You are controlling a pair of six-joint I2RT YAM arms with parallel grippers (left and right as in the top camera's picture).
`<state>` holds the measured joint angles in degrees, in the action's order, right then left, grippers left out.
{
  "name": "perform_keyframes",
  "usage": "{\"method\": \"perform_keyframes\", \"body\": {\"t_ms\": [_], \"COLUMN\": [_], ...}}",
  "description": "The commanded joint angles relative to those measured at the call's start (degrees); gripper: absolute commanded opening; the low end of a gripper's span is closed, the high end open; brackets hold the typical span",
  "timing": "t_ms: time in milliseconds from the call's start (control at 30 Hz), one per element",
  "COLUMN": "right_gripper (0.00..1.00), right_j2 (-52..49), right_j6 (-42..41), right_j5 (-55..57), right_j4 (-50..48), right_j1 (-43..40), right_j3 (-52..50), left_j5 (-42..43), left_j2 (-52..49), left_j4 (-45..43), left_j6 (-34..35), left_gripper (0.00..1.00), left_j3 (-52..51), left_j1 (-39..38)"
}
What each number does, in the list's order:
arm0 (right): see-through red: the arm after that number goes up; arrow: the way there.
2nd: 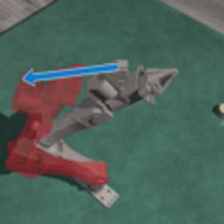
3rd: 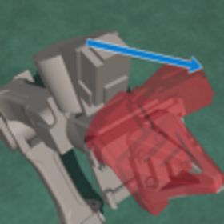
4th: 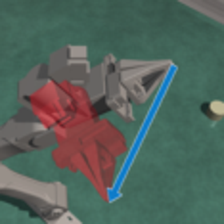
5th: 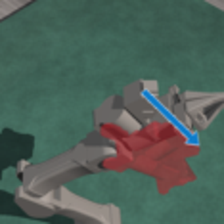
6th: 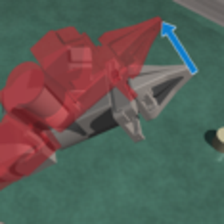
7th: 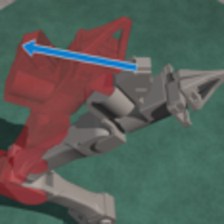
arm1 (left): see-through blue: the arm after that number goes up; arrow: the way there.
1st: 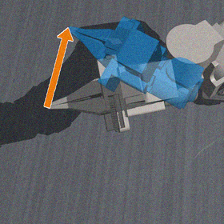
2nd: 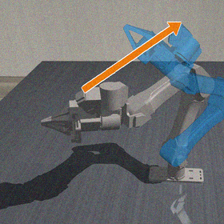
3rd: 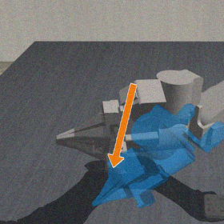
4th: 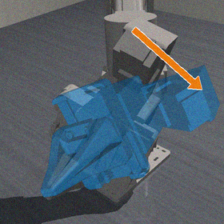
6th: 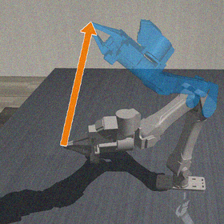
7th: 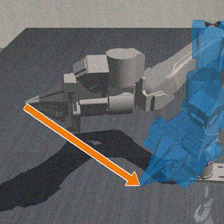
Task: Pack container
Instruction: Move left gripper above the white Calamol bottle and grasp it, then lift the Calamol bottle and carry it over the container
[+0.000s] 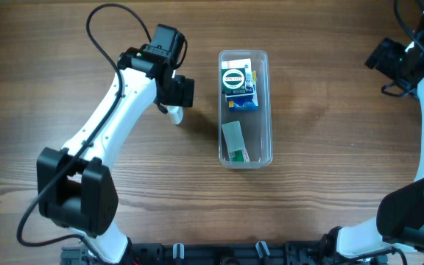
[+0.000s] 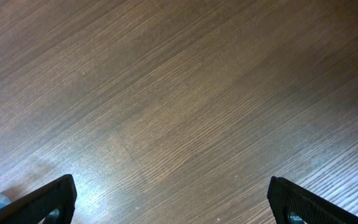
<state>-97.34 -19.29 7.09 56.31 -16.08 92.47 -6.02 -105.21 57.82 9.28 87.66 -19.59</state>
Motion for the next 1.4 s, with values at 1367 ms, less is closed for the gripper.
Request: {"method": "perform_keyframes", "body": {"t_ms": [1367], "right_gripper": [1.0], "right_j2": [-0.7], "right_j6": [-0.3], "right_j5": [-0.3], "right_j4": [-0.2], "right_j1": [0.0], "right_j3": [-0.3], "left_j5": [6.4], "left_j2": [-8.1], "left_j4": [-0.4], "left_j6": [-3.1], "left_gripper": [0.7], "left_j3": [0.4], "left_j1": [1.6]}}
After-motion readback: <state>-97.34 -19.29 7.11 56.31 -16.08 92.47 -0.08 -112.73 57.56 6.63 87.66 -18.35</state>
